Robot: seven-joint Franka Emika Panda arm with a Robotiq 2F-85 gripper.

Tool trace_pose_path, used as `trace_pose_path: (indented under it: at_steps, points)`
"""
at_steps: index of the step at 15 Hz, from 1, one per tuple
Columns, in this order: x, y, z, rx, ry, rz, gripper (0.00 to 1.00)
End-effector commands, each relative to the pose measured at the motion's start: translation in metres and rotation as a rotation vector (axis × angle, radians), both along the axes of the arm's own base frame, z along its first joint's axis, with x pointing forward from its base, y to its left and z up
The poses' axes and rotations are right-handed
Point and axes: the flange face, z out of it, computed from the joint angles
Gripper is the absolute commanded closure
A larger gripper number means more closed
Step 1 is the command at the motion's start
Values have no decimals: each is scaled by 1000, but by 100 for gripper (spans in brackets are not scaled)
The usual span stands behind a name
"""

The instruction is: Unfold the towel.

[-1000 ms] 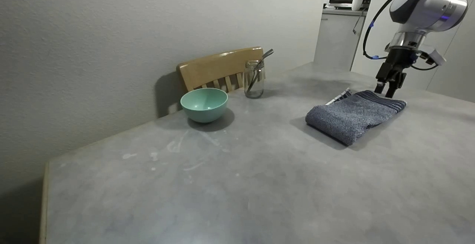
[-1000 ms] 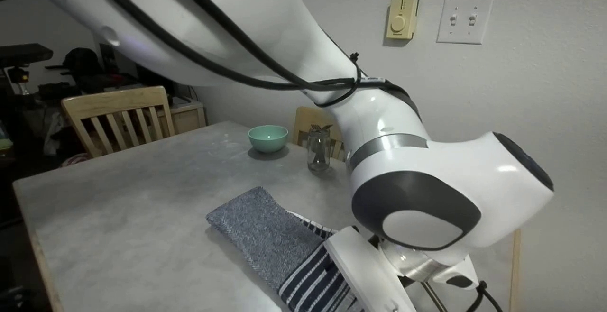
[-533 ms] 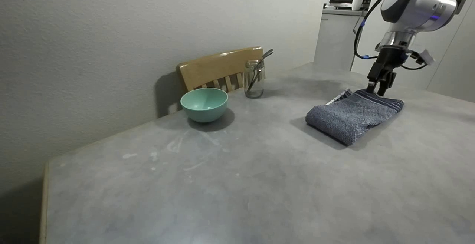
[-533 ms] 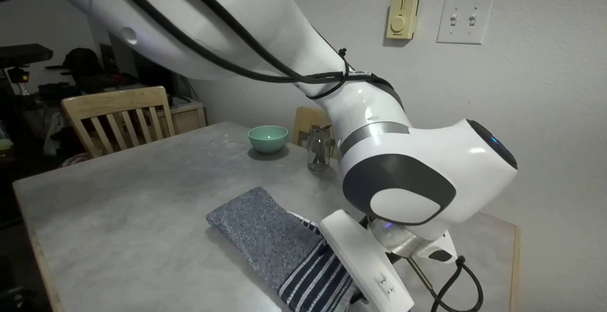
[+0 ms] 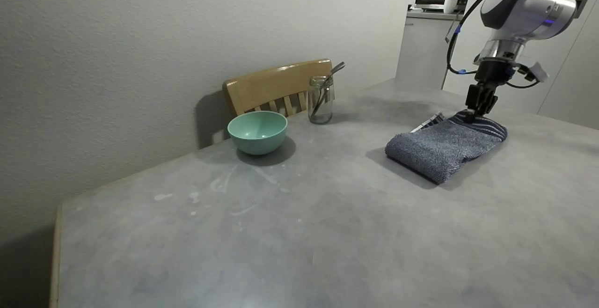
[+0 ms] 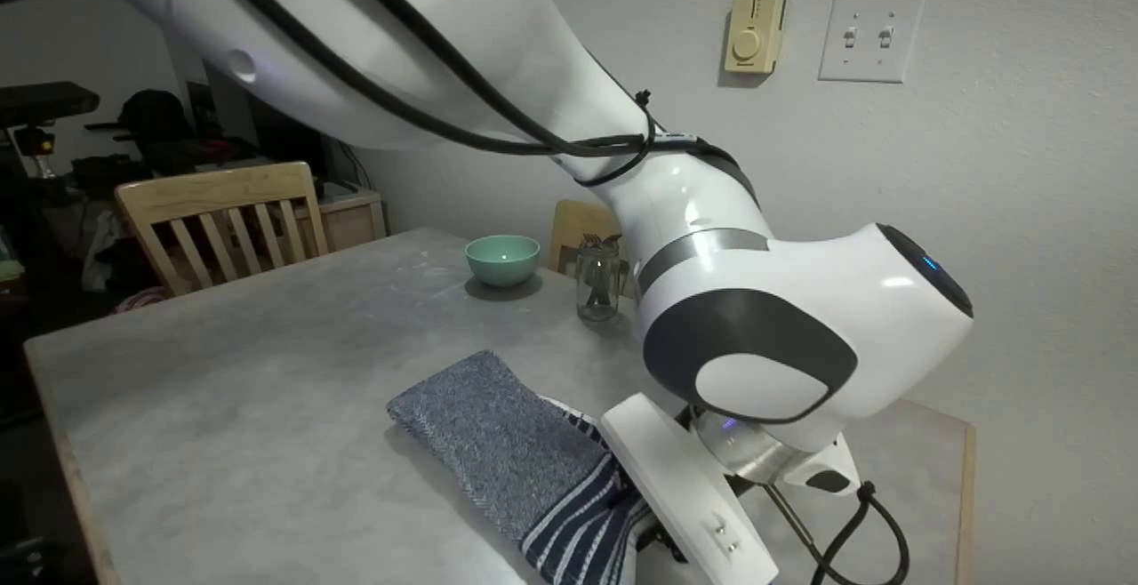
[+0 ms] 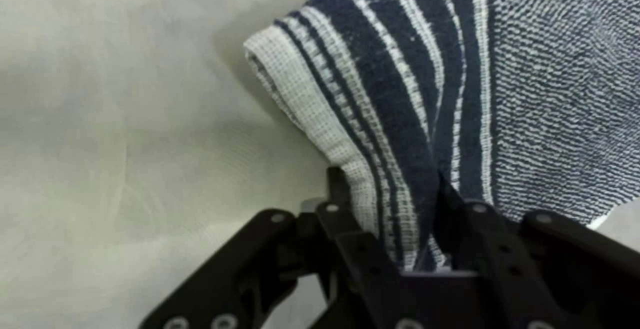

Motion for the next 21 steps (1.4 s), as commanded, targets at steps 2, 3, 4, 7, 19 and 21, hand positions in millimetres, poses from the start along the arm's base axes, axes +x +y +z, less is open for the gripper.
trace_pose_path:
  at_steps: [2, 3, 4, 7, 19, 21]
  points:
    - [-2, -4, 21, -41, 6, -42, 98]
    - [-2, 0, 32, -48, -3, -45, 99]
    - [-2, 5, 45, -67, -12, -53, 100]
    - [3, 23, 87, -110, -44, -79, 98]
    - [43, 208, 182, -142, 63, -57, 98]
    - [52, 241, 184, -163, 81, -55, 98]
